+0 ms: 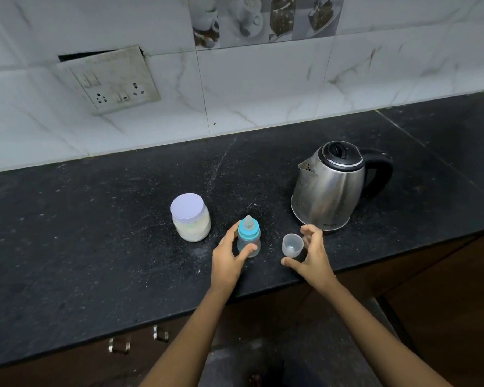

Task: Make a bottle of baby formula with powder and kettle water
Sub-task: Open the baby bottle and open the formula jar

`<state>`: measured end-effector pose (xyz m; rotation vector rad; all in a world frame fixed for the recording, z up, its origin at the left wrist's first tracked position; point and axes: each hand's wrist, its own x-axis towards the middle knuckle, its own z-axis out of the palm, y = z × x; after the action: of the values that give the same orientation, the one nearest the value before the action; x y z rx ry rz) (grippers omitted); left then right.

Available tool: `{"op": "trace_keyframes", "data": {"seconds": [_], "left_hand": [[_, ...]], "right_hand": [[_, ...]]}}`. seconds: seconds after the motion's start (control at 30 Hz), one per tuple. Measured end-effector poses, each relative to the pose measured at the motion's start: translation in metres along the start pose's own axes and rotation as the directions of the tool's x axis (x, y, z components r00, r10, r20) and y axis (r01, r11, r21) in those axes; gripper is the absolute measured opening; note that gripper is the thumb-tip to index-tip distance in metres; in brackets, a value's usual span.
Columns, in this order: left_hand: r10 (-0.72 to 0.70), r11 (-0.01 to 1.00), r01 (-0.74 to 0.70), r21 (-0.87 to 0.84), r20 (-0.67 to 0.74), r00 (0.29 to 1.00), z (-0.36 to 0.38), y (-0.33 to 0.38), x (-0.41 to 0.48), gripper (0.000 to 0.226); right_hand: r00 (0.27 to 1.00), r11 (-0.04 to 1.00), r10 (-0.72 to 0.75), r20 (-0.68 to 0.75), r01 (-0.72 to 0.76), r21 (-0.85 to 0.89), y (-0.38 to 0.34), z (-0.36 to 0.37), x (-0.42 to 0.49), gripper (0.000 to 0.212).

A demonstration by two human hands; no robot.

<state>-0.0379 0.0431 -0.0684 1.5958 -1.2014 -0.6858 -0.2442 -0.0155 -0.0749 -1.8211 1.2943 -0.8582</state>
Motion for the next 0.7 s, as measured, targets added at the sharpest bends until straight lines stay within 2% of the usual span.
{"op": "trace_keyframes", "data": {"seconds": [0.1, 0.17, 0.23, 0.33, 0.4, 0.47, 0.57, 0.63, 0.7], "left_hand": [[-0.003, 1.000, 0.003, 0.006, 0.023, 1.000, -0.001, -0.002, 0.001, 0.064], [-0.003, 1.000, 0.003, 0.000, 0.030, 1.000, -0.001, -0.002, 0.002, 0.067], [0.009, 1.000, -0.009, -0.010, 0.028, 1.000, -0.001, -0.001, 0.004, 0.065], [0.030, 0.999, -0.030, -0.012, 0.021, 0.999, 0.000, 0.000, 0.005, 0.063], [0.038, 0.999, -0.038, 0.012, 0.027, 0.999, 0.000, -0.001, 0.006, 0.063], [0.040, 0.998, -0.042, 0.037, 0.051, 0.998, -0.001, -0.003, 0.008, 0.061], [0.055, 0.997, -0.060, 0.041, 0.110, 0.992, -0.004, -0.007, 0.012, 0.057], [0.049, 0.997, -0.056, 0.044, 0.144, 0.988, -0.007, -0.009, 0.015, 0.055], [0.045, 0.997, -0.055, 0.054, 0.167, 0.985, -0.010, -0.009, 0.017, 0.055]], "right_hand": [[0.953, 0.981, -0.182, -0.244, 0.159, -0.109, -0.020, 0.002, -0.007, 0.066], [0.907, 0.951, -0.293, -0.302, 0.246, -0.186, -0.038, 0.009, -0.005, 0.058], [0.945, 0.947, -0.287, -0.159, 0.255, -0.194, -0.055, 0.021, 0.004, 0.066], [0.990, 0.987, -0.108, 0.086, 0.117, -0.106, -0.072, 0.044, 0.025, 0.072], [0.994, 0.997, -0.060, 0.089, 0.065, -0.052, -0.076, 0.056, 0.034, 0.059], [0.998, 0.999, -0.052, 0.021, 0.052, 0.010, -0.076, 0.061, 0.037, 0.046], [0.996, 0.993, -0.082, -0.031, 0.085, 0.088, -0.075, 0.061, 0.036, 0.038], [0.993, 0.986, -0.117, 0.009, 0.115, 0.117, -0.073, 0.056, 0.037, 0.040], [0.982, 0.980, -0.127, 0.141, 0.101, 0.174, -0.072, 0.046, 0.042, 0.046]]}}
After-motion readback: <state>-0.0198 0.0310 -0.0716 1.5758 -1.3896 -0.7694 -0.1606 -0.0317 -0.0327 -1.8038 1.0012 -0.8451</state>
